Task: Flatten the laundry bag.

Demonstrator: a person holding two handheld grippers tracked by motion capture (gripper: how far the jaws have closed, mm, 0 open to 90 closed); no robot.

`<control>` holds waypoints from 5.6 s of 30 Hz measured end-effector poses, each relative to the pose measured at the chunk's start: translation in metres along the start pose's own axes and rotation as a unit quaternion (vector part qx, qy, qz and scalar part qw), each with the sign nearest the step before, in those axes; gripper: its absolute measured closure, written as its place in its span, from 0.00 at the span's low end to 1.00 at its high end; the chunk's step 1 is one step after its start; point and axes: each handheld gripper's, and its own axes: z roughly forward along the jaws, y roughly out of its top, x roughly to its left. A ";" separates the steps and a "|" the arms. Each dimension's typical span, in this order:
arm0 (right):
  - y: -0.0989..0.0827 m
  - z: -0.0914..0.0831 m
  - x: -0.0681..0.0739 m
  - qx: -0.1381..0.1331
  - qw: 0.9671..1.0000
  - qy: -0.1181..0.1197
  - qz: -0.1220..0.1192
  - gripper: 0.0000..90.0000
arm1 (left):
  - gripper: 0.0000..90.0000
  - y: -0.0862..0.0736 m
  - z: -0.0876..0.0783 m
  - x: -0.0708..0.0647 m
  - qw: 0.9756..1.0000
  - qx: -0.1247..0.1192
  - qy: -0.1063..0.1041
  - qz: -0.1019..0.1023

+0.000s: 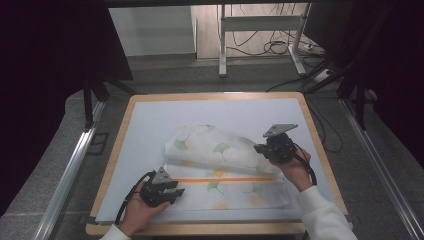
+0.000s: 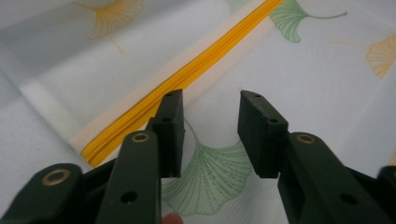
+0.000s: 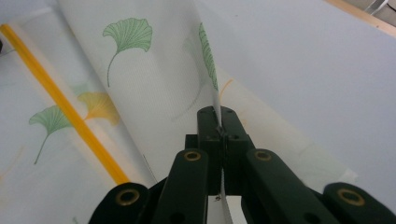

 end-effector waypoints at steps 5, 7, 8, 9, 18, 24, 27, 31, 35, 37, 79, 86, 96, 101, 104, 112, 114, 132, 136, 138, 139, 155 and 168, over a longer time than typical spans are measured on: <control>0.012 0.000 -0.015 -0.010 1.000 -0.011 0.011 0.99 | 0.75 0.000 0.001 -0.002 1.000 0.008 -0.013 0.009; 0.014 0.000 -0.018 -0.013 1.000 -0.013 0.015 0.99 | 0.75 0.000 0.002 -0.002 1.000 0.009 -0.014 0.012; 0.018 0.001 -0.025 -0.017 0.999 -0.017 0.024 0.99 | 0.80 0.000 0.003 -0.002 1.000 0.011 -0.015 0.013; 0.018 0.001 -0.025 -0.017 0.999 -0.017 0.024 0.99 | 0.84 0.000 0.003 -0.002 1.000 0.011 -0.015 0.013; 0.038 0.016 -0.062 -0.031 0.997 -0.040 0.066 0.99 | 1.00 0.000 0.007 0.002 0.999 0.023 -0.035 0.012; 0.043 0.035 -0.089 -0.022 0.994 -0.064 0.085 0.99 | 1.00 -0.001 0.008 0.003 0.999 0.022 -0.040 0.006; 0.042 0.046 -0.100 -0.017 0.993 -0.071 0.096 0.98 | 1.00 -0.001 0.007 0.005 0.999 0.025 -0.045 0.006; 0.040 0.062 -0.109 -0.009 0.992 -0.091 0.087 0.97 | 1.00 0.000 0.008 0.006 0.999 0.025 -0.048 0.003; 0.041 0.092 -0.127 0.020 0.988 -0.141 0.058 0.86 | 1.00 0.000 0.008 0.006 0.998 0.025 -0.051 0.000; 0.040 0.102 -0.133 0.044 0.980 -0.191 0.044 0.69 | 1.00 0.000 0.008 0.007 0.998 0.025 -0.052 0.000; -0.128 -0.057 0.040 0.081 0.992 0.037 0.093 0.30 | 0.99 0.000 0.008 0.007 0.998 0.024 -0.052 -0.001; -0.142 -0.059 0.045 0.080 0.986 0.045 0.138 0.38 | 0.99 0.000 0.009 0.007 0.998 0.023 -0.052 -0.001; -0.133 -0.042 0.047 0.095 0.989 0.013 0.116 0.70 | 0.99 0.000 0.009 0.006 0.998 0.022 -0.051 0.003; -0.132 -0.041 0.048 0.097 0.990 0.000 0.098 0.95 | 0.99 0.000 0.009 0.007 0.998 0.022 -0.052 0.002; -0.132 -0.043 0.049 0.093 0.991 0.011 0.097 0.97 | 0.98 0.000 0.008 0.006 0.999 0.022 -0.049 0.002; -0.145 -0.087 0.090 0.042 0.992 0.092 0.073 0.97 | 1.00 0.004 -0.004 0.003 0.998 0.000 -0.064 -0.003; -0.153 -0.093 0.098 0.044 0.992 0.090 0.074 0.97 | 1.00 0.005 -0.003 0.002 0.998 0.001 -0.064 0.002; -0.123 -0.045 0.029 0.049 0.994 -0.010 0.096 0.97 | 0.99 0.006 0.004 0.007 0.999 0.011 -0.041 0.003; -0.137 -0.053 0.024 0.051 0.992 -0.022 0.111 0.97 | 0.99 0.005 0.003 0.008 0.999 0.010 -0.038 0.000; -0.140 -0.055 0.023 0.050 0.992 -0.024 0.113 0.97 | 0.99 0.005 0.003 0.008 0.999 0.009 -0.037 0.000; -0.143 -0.057 0.023 0.050 0.992 -0.024 0.115 0.97 | 0.99 0.005 0.003 0.008 0.999 0.009 -0.036 0.001; -0.119 -0.057 0.031 0.016 0.992 -0.067 0.106 0.44 | 0.88 0.003 0.000 0.016 1.000 -0.009 -0.005 -0.014; -0.061 0.031 0.043 0.010 0.999 0.027 0.040 0.38 | 0.59 0.007 -0.002 0.052 0.993 -0.038 0.032 -0.102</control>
